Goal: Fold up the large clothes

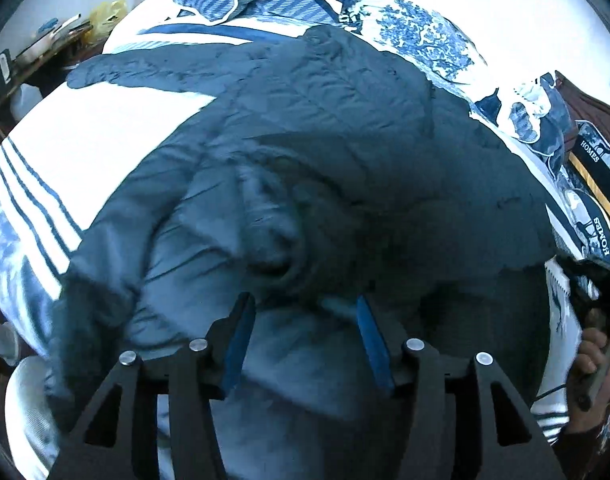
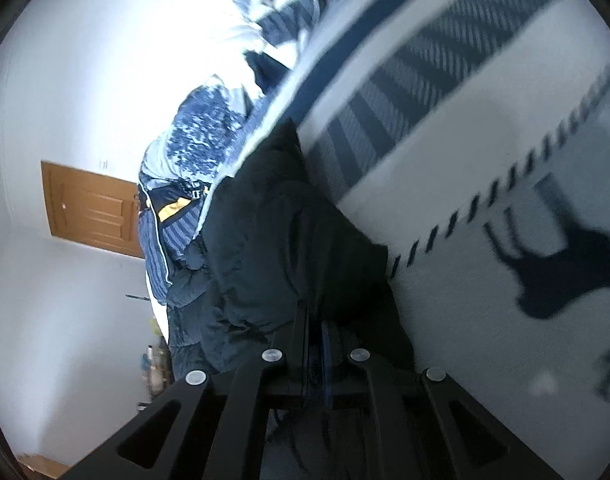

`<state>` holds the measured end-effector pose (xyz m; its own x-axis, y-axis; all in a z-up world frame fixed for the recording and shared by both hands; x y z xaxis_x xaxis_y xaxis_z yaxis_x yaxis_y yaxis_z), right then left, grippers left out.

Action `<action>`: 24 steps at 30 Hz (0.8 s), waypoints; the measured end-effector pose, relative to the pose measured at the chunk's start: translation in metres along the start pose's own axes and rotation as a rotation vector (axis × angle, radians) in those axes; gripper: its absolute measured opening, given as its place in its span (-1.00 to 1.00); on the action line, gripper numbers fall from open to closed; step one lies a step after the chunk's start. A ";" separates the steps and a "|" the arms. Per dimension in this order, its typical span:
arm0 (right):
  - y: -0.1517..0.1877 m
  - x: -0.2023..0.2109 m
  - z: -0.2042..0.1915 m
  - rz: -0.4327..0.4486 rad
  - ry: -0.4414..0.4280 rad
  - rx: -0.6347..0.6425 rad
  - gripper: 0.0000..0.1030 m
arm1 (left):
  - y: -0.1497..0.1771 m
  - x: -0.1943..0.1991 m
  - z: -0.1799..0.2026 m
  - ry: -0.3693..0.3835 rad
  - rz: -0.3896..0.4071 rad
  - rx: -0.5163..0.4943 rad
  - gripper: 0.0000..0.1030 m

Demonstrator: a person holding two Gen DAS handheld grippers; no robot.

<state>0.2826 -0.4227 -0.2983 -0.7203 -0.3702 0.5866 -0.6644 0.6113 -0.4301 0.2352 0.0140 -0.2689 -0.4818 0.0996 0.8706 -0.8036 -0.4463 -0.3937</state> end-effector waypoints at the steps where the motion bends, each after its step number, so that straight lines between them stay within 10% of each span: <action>1: 0.002 0.008 -0.004 0.005 0.005 0.006 -0.85 | 0.003 0.004 -0.006 0.006 -0.001 0.000 0.07; 5: 0.025 0.055 -0.043 0.031 0.006 0.073 -0.74 | 0.011 0.023 -0.030 0.039 0.003 0.037 0.07; 9: 0.069 0.092 -0.105 0.046 0.000 0.211 0.49 | 0.008 0.048 -0.053 0.105 0.024 0.112 0.09; 15: 0.120 0.099 -0.210 -0.036 0.016 0.476 0.49 | -0.008 0.091 -0.091 0.225 0.082 0.241 0.47; 24: 0.149 0.049 -0.311 -0.065 0.065 0.627 0.56 | -0.055 0.106 -0.166 0.261 0.137 0.431 0.51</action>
<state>0.2107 -0.1323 -0.1200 -0.6743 -0.3374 0.6569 -0.7110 0.0561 -0.7009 0.1703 0.1969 -0.2043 -0.6879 0.2087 0.6952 -0.5369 -0.7908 -0.2939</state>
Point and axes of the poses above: each gripper's, at about its wrist camera, not at the fingertips, and x roughly against the way its jaws point, z to its right, y to its underside, the point moved 2 cm from there along -x, roughly the way its jaws point, and after that the axes turned 13 degrees about x, right-handed, at the moved point
